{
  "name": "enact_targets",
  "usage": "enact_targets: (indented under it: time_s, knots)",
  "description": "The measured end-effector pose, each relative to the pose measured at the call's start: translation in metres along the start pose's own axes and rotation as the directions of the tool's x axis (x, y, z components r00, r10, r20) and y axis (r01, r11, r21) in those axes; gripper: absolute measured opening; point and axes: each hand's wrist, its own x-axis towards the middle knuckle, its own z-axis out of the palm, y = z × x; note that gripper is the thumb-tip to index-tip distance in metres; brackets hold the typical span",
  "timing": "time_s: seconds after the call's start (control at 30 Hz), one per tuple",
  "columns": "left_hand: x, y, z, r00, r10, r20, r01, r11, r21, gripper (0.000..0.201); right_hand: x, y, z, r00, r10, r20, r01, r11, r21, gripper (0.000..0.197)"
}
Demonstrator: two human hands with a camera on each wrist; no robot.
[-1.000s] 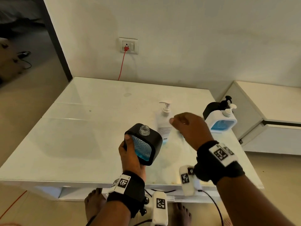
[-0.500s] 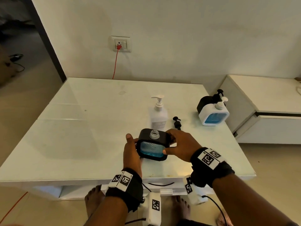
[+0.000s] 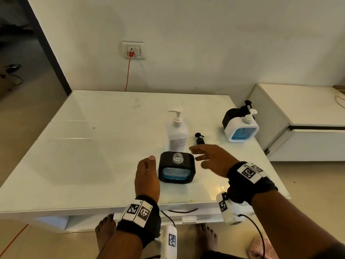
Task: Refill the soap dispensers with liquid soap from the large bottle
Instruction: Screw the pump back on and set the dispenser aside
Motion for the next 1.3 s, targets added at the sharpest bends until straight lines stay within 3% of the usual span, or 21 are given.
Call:
enact_targets:
  time_s: [0.1, 0.17, 0.23, 0.4, 0.57, 0.77, 0.87, 0.97, 1.1, 1.2, 1.3]
  knots:
    - [0.001, 0.006, 0.000, 0.990, 0.141, 0.006, -0.141, 0.989, 0.051, 0.016, 0.020, 0.007, -0.024, 0.954, 0.088, -0.286, -0.116, 0.990, -0.083, 0.023]
    - [0.000, 0.011, 0.001, 0.972, 0.233, 0.018, -0.234, 0.968, 0.090, 0.013, 0.038, 0.008, -0.031, 0.914, 0.143, -0.380, -0.247, 0.939, -0.240, 0.022]
    - [-0.001, 0.014, 0.003, 0.957, 0.288, 0.029, -0.289, 0.951, 0.109, 0.018, 0.054, 0.005, -0.030, 0.900, 0.184, -0.395, -0.338, 0.868, -0.363, 0.034]
    - [0.001, 0.012, 0.003, 0.956, 0.284, 0.076, -0.289, 0.955, 0.070, 0.039, 0.091, 0.009, -0.016, 0.936, 0.193, -0.296, -0.329, 0.781, -0.530, 0.051]
    - [0.007, 0.009, 0.001, 0.963, 0.259, 0.073, -0.264, 0.962, 0.069, 0.042, 0.107, 0.019, -0.010, 0.913, 0.165, -0.374, -0.351, 0.785, -0.510, 0.034]
    - [0.009, 0.011, -0.003, 0.962, 0.261, 0.080, -0.266, 0.963, 0.051, 0.036, 0.100, 0.019, -0.023, 0.875, 0.295, -0.383, -0.428, 0.841, -0.330, 0.036]
    - [0.011, 0.012, -0.007, 0.962, 0.255, 0.096, -0.262, 0.963, 0.059, 0.034, 0.076, 0.006, -0.039, 0.863, 0.232, -0.449, -0.340, 0.924, -0.176, 0.023]
    - [0.012, 0.014, -0.010, 0.957, 0.251, 0.147, -0.263, 0.963, 0.067, 0.040, 0.036, -0.012, -0.051, 0.821, 0.128, -0.557, -0.137, 0.990, 0.026, 0.024]
    - [0.011, 0.014, -0.011, 0.936, 0.261, 0.237, -0.290, 0.952, 0.099, 0.043, -0.023, -0.049, -0.040, 0.714, 0.041, -0.699, 0.276, 0.901, 0.334, 0.028]
    - [0.011, 0.009, -0.010, 0.928, 0.270, 0.258, -0.308, 0.944, 0.120, 0.030, -0.041, -0.070, -0.018, 0.684, -0.048, -0.728, 0.440, 0.823, 0.359, 0.029]
    - [0.010, 0.005, -0.009, 0.914, 0.292, 0.281, -0.341, 0.928, 0.147, 0.032, -0.035, -0.071, 0.008, 0.699, -0.127, -0.704, 0.399, 0.886, 0.236, 0.031]
